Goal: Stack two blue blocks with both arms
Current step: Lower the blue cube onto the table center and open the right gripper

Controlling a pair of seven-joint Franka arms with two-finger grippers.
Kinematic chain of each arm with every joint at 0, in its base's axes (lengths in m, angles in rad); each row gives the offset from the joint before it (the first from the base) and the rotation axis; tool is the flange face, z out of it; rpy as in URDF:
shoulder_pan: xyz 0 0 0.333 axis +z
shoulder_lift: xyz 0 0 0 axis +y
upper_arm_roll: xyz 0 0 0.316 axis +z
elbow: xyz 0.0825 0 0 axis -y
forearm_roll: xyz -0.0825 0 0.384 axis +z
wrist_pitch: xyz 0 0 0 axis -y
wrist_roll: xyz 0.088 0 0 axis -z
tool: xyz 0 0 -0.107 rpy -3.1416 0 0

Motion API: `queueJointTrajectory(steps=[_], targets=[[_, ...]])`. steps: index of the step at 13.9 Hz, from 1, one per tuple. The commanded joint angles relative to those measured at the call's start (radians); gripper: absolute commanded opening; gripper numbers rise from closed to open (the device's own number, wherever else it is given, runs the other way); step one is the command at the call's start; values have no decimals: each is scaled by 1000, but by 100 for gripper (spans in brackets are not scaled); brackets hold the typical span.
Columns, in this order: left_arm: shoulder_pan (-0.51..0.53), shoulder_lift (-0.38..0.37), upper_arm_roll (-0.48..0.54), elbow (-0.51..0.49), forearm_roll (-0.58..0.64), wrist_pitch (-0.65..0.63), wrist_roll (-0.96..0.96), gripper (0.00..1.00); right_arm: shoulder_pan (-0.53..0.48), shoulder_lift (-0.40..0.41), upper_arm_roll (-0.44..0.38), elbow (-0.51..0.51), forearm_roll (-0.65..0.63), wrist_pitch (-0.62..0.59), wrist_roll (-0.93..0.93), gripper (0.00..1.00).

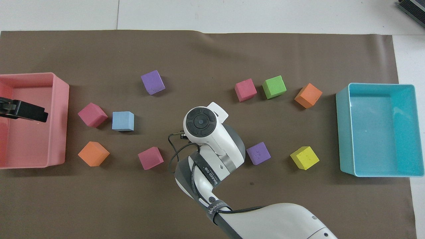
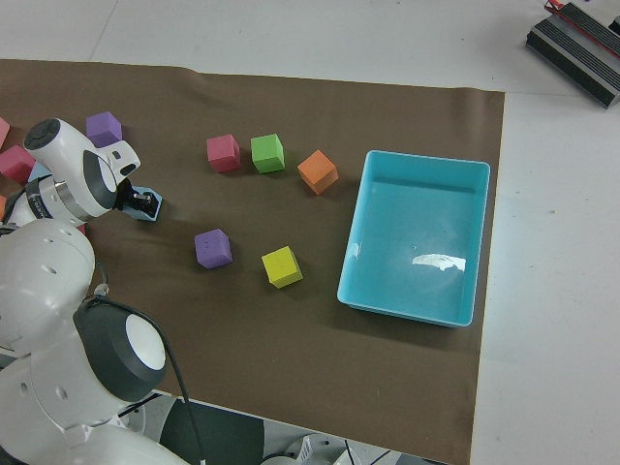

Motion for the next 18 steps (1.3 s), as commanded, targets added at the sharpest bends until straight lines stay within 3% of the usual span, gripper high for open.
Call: queueJointTrajectory(steps=[1, 3, 5, 6, 7, 15, 18], targets=[[13, -10, -7, -9, 7, -6, 4, 100, -1, -14, 6, -25, 17, 16, -35, 4], [12, -10, -7, -11, 7, -6, 2, 100, -4, -15, 6, -33, 18, 16, -35, 36], [13, -12, -7, -11, 7, -6, 2, 100, -12, -14, 6, -33, 18, 16, -35, 55], [13, -12, -7, -11, 7, -6, 2, 100, -12, -14, 6, -33, 18, 18, -26, 92], [13, -10, -7, -11, 7, -6, 2, 100, -12, -14, 6, -31, 18, 16, -22, 100], [13, -10, -7, -11, 7, -6, 2, 100, -36, -124, 5, -31, 41, -8, -17, 100], [13, -10, -7, -11, 8, -6, 2, 100, -82, -199, 3, -31, 46, -42, -26, 100]])
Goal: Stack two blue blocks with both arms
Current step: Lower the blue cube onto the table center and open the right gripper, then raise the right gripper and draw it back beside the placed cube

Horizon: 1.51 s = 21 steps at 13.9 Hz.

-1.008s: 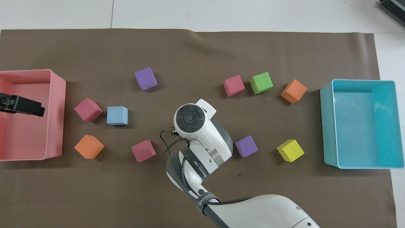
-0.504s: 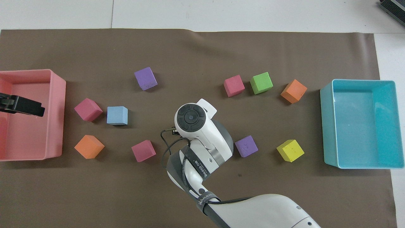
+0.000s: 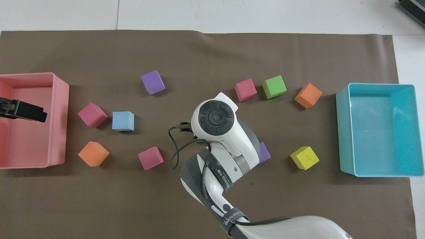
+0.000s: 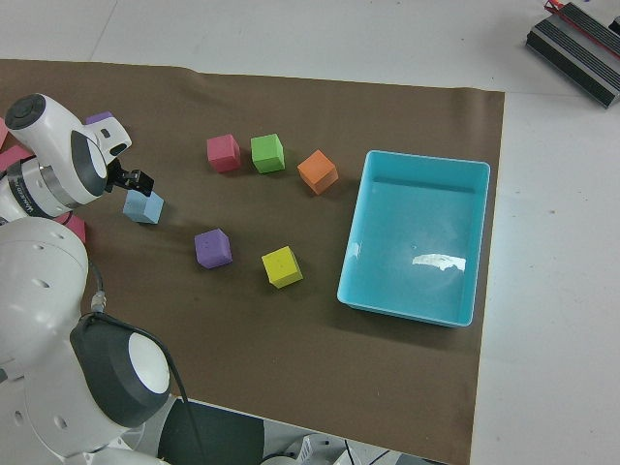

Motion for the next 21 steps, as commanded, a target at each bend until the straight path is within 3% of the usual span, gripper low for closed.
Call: queueJointTrajectory(steps=[1, 5, 7, 11, 13, 14, 17, 18, 21], targets=[[13, -10, -7, -9, 7, -5, 3, 100, -63, -96, 7, -25, 40, -65, -32, 100], [13, -12, -7, -11, 7, -5, 3, 100, -180, -168, 7, -25, 230, -168, -237, 100], [13, -10, -7, -11, 8, -5, 3, 100, -256, -168, 7, -31, 366, -183, -421, 100], [13, -10, -7, -11, 7, -5, 3, 100, -338, -170, 7, -58, 486, -174, -656, 100], [13, -10, -7, -9, 7, -5, 3, 100, -387, -171, 7, -87, 621, -174, -725, 86], [13, -10, -7, -9, 7, -5, 3, 100, -404, -171, 7, -113, 675, -168, -797, 63], [13, -12, -7, -11, 7, -5, 3, 100, -435, -168, 5, -167, 796, -148, -867, 23], [13, -12, -7, -11, 7, -5, 3, 100, -435, -168, 7, -175, 807, -137, -870, 0], [13, -10, -7, -11, 8, -5, 3, 100, -422, -162, 7, -216, 859, -120, -905, 0]])
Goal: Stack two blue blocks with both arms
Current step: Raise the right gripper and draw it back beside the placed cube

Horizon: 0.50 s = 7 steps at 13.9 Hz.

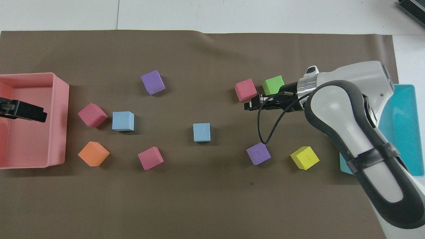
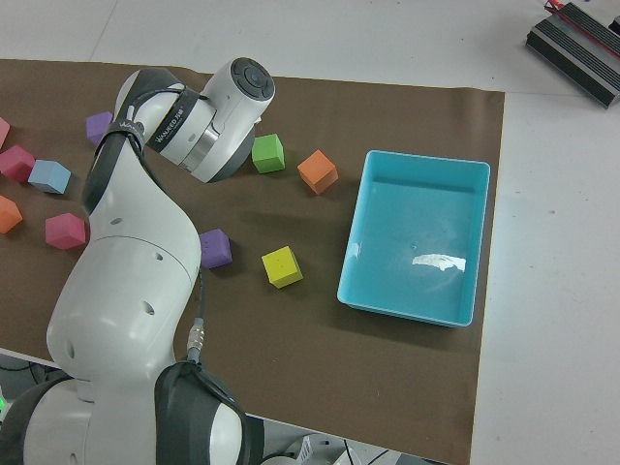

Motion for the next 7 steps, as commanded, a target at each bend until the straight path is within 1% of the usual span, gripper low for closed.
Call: queueJointTrajectory(steps=[1, 3, 4, 5, 7], targets=[[13, -10, -7, -10, 7, -5, 3, 100, 4, 0, 7, -62, 75, 48, -96, 0], [13, -10, -7, -10, 7, -7, 3, 100, 6, 9, 7, -114, 177, 72, -204, 0], [13, -12, -7, -9, 7, -5, 3, 100, 10, 12, 9, -141, 203, 90, -241, 0], [13, -10, -7, -10, 8, -7, 3, 100, 25, 18, 9, -157, 237, 103, -274, 0], [9, -12, -7, -10, 8, -16, -4, 100, 64, 46, 7, -179, 346, 124, -323, 0]])
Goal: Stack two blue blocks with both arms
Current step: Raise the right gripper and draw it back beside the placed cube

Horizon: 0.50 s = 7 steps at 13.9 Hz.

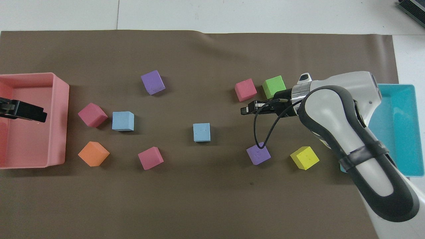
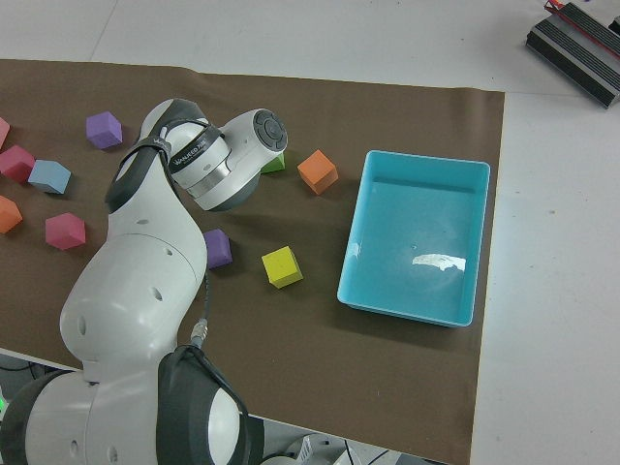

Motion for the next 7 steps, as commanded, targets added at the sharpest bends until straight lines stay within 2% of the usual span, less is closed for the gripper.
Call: queueJointTrajectory(steps=[1, 5, 7], targets=[[7, -14, -7, -13, 8, -7, 0, 100, 59, 13, 3, -51, 127, 78, -66, 0], [-1, -6, -9, -50, 8, 83, 0, 100, 87, 48, 5, -63, 150, 106, -90, 0], [-4, 6, -9, -78, 7, 126, 0, 100, 90, 80, 5, -63, 219, 112, -154, 0]])
